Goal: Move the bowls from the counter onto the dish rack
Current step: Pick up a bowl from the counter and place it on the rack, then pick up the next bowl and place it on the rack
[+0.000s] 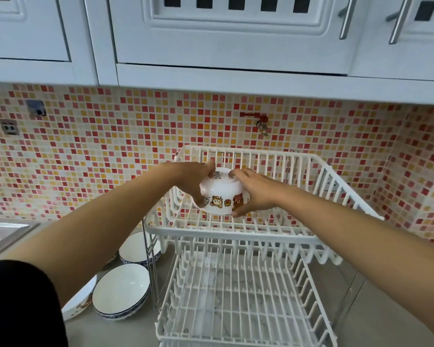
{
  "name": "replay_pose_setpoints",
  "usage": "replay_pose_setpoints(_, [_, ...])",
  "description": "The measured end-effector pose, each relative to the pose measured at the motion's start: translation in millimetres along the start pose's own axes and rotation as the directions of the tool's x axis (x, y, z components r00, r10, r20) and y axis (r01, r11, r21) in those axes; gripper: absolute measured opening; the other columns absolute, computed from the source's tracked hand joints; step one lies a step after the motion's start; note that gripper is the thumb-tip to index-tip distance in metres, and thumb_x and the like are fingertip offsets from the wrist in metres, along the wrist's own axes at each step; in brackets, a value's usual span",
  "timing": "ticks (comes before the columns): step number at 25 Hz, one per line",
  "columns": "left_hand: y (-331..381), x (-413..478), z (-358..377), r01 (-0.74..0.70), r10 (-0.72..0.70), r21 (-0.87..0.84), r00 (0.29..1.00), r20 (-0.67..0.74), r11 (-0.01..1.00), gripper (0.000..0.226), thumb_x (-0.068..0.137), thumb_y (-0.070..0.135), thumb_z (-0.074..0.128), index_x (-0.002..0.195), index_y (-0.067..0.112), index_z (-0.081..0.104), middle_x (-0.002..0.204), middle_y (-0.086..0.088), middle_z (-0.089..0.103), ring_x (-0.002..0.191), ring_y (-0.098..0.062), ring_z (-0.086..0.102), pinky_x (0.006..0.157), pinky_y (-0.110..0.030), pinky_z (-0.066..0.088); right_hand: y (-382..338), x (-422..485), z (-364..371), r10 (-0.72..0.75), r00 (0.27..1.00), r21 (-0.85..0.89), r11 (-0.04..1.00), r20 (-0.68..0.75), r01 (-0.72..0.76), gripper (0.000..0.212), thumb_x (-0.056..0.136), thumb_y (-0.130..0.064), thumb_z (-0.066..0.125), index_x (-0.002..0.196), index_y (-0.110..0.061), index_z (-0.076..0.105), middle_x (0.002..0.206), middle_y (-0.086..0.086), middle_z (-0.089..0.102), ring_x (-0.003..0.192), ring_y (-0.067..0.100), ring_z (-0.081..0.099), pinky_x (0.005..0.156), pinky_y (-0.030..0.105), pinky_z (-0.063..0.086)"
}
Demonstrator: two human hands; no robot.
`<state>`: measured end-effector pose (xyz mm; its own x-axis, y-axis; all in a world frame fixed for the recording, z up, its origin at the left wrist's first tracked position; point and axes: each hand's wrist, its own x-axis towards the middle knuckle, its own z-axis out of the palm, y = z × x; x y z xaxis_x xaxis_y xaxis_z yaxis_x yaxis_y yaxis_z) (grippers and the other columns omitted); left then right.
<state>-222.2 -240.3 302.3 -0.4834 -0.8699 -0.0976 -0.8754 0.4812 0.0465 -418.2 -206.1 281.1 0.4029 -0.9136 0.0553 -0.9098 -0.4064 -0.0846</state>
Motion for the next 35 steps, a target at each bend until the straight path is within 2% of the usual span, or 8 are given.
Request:
replay_pose_setpoints(2, [-1,-5,-1,-0.002,0.004,-0.079,1.000,0.021,0.997,0.092,0.065,0.024,0.084,0.135,0.024,0.023,0.132,-0.008,0.051,0.108,-0.027,0.055,0.088,-0.036,0.048,1,0,-7,0.052,0.995,-0.001,0.999,0.081,-0.052,0.122,0.061,-0.051,0.081,0.149,-0.025,0.001,0.159,0.000,0.002,0.145,0.026,0.015,0.115,0.046,0.024])
replay_pose_setpoints(5, [-8,-20,-11,-0.035,0.025,-0.171,0.998,-0.057,0.985,0.098,0.077,0.013,0.074,0.150,0.022,0.009,0.156,-0.008,0.028,0.138,-0.029,0.036,0.111,-0.039,0.033,0,2,-29,0.126,0.984,0.078,0.988,0.125,-0.136,0.127,0.065,-0.044,0.081,0.150,-0.024,-0.011,0.159,0.001,-0.014,0.147,0.023,-0.007,0.119,0.050,0.007])
replay_pose_setpoints(9, [-34,-50,-33,-0.043,-0.036,-0.229,0.942,-0.332,0.973,0.065,0.093,0.012,0.052,0.150,0.016,0.020,0.155,-0.009,0.030,0.140,-0.027,0.035,0.112,-0.040,0.035,-43,7,-57,0.079,0.997,0.321,0.945,-0.015,-0.070,0.102,0.081,-0.033,0.068,0.151,-0.022,-0.004,0.160,0.003,-0.005,0.147,0.023,0.007,0.119,0.045,0.015])
replay_pose_setpoints(12, [-69,-89,-38,0.017,-0.168,-0.327,0.882,-0.439,0.945,0.049,0.099,0.016,0.038,0.147,0.013,0.029,0.152,-0.011,0.036,0.137,-0.028,0.038,0.110,-0.039,0.034,-115,24,-60,-0.001,0.982,0.276,0.960,-0.189,0.055,0.079,0.090,-0.035,0.056,0.151,-0.019,0.010,0.160,0.005,0.010,0.145,0.023,0.017,0.116,0.039,0.021])
replay_pose_setpoints(15, [-127,-133,-26,0.141,-0.303,-0.365,0.847,-0.437,0.920,0.046,0.100,0.020,0.034,0.145,0.012,0.033,0.151,-0.010,0.038,0.137,-0.028,0.038,0.110,-0.039,0.032,-196,55,-41,-0.082,0.979,0.159,0.981,-0.184,0.112,0.068,0.096,-0.035,0.045,0.151,-0.013,0.012,0.160,0.007,0.011,0.146,0.024,0.015,0.117,0.038,0.018])
replay_pose_setpoints(23, [-253,-242,117,0.528,-0.591,-0.312,0.792,-0.154,0.790,0.045,0.100,0.021,0.036,0.141,0.003,0.039,0.145,-0.021,0.044,0.132,-0.037,0.043,0.108,-0.040,0.033,-340,108,112,-0.120,0.990,0.207,0.973,0.069,0.104,0.061,0.095,-0.034,0.043,0.145,-0.006,0.023,0.150,0.016,0.031,0.132,0.034,0.038,0.105,0.043,0.037])
replay_pose_setpoints(29, [-278,-289,274,0.692,-0.666,-0.264,0.720,0.194,0.672,0.051,0.099,0.028,0.037,0.141,-0.002,0.033,0.143,-0.022,0.045,0.131,-0.035,0.045,0.105,-0.037,0.036,-361,79,277,0.086,0.910,0.345,0.907,0.406,-0.240,0.061,0.092,-0.042,0.047,0.138,-0.005,0.033,0.140,0.015,0.047,0.128,0.034,0.045,0.099,0.036,0.039])
replay_pose_setpoints(35, [-262,-309,338,0.803,-0.715,-0.302,0.596,0.366,0.514,0.052,0.094,0.026,0.050,0.135,-0.004,0.036,0.134,-0.022,0.052,0.119,-0.037,0.056,0.097,-0.038,0.046,-384,47,358,0.135,0.773,0.418,0.777,0.619,-0.471,0.059,0.093,-0.041,0.047,0.137,-0.003,0.041,0.139,0.018,0.050,0.124,0.030,0.051,0.098,0.030,0.043])
